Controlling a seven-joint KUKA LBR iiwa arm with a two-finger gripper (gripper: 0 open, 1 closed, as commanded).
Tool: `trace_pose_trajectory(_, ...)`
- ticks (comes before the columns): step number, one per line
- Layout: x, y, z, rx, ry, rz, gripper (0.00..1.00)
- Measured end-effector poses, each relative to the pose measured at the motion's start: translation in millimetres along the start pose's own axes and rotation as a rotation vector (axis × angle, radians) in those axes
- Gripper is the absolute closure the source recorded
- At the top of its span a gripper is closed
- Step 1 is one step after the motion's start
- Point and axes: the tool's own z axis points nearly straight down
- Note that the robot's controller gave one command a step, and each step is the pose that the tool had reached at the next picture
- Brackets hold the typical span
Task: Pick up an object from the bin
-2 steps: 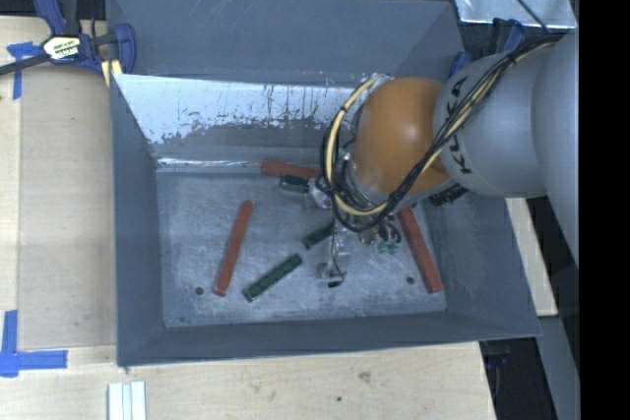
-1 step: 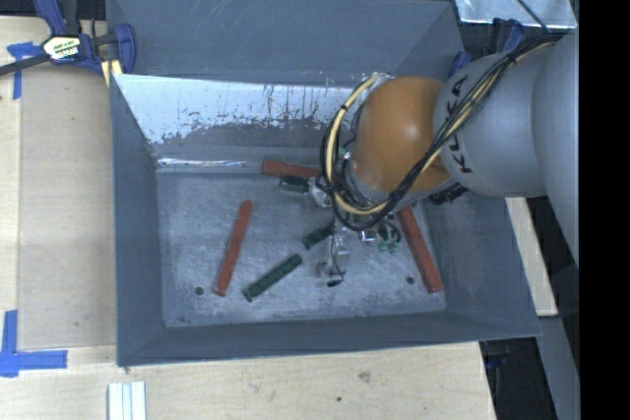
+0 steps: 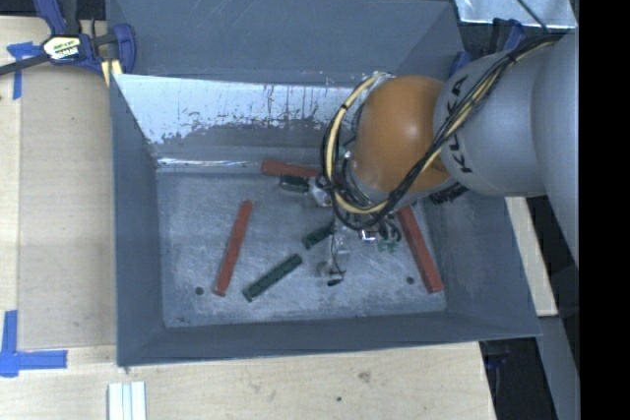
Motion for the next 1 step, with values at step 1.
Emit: trace_pose_trajectory(1,-0.7,-0.4,-0.3,0.000,-0.002,0.002,0.00)
